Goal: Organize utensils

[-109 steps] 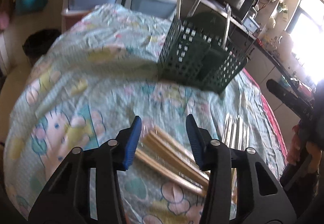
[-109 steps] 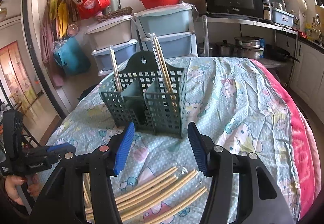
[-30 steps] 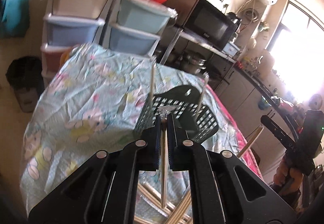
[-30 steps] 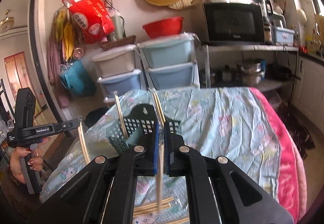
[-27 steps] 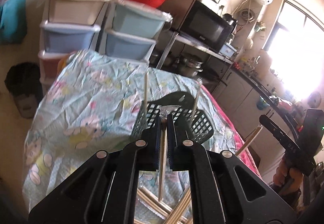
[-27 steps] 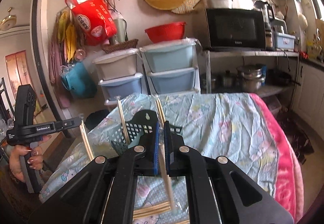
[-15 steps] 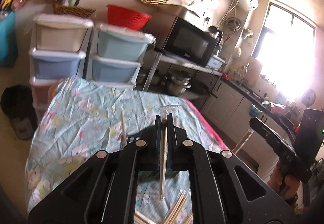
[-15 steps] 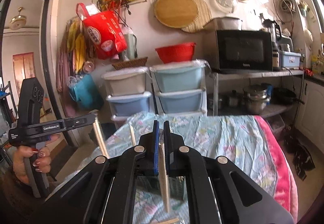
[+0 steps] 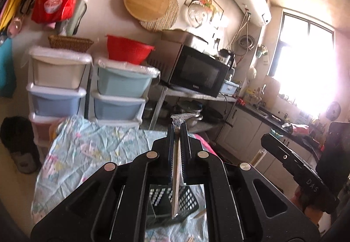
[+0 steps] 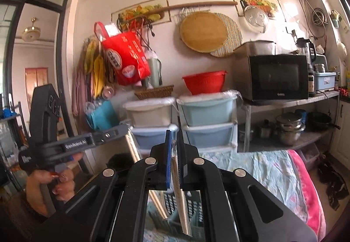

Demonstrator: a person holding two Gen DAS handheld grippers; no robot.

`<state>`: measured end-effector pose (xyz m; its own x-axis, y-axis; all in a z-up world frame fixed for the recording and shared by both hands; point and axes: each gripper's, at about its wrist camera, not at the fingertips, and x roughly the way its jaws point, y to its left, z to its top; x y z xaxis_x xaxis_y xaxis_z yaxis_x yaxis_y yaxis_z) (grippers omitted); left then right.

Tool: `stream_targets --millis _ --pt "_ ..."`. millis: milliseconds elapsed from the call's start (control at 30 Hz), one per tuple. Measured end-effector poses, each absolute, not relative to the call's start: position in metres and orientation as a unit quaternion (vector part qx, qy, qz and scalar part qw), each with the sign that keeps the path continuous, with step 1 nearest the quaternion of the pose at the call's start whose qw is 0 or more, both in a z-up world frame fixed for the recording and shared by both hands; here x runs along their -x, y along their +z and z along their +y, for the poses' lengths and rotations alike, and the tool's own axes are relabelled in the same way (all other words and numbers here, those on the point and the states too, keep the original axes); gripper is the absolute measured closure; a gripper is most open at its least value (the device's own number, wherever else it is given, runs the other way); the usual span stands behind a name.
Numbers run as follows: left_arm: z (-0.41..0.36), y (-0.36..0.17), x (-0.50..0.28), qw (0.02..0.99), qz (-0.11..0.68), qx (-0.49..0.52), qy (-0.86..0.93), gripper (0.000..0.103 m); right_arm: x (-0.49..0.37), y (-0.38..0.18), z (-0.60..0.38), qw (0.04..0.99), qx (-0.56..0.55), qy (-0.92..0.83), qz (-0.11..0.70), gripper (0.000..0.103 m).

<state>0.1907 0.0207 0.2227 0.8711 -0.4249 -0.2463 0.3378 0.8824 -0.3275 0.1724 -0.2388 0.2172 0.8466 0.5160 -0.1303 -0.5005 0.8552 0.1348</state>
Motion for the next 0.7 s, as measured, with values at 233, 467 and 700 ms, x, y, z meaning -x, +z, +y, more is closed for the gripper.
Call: stream_targets --millis 233,467,700 --pt "0.008 0.228 -0.204 0.966 0.138 0.118 -0.186 0.100 -0.188 0.227 -0.238 0.962 -0.044 0.264 0.053 0.098" --pt "-0.008 0.203 -0.220 0.968 0.147 0.096 -0.177 0.100 -0.215 0.207 -0.234 0.965 -0.033 0.248 0.077 0.098" --pt "-0.015 0.171 -0.234 0.965 0.174 0.091 -0.175 0.100 -0.239 0.175 -0.236 0.965 -0.042 0.233 0.116 0.098"
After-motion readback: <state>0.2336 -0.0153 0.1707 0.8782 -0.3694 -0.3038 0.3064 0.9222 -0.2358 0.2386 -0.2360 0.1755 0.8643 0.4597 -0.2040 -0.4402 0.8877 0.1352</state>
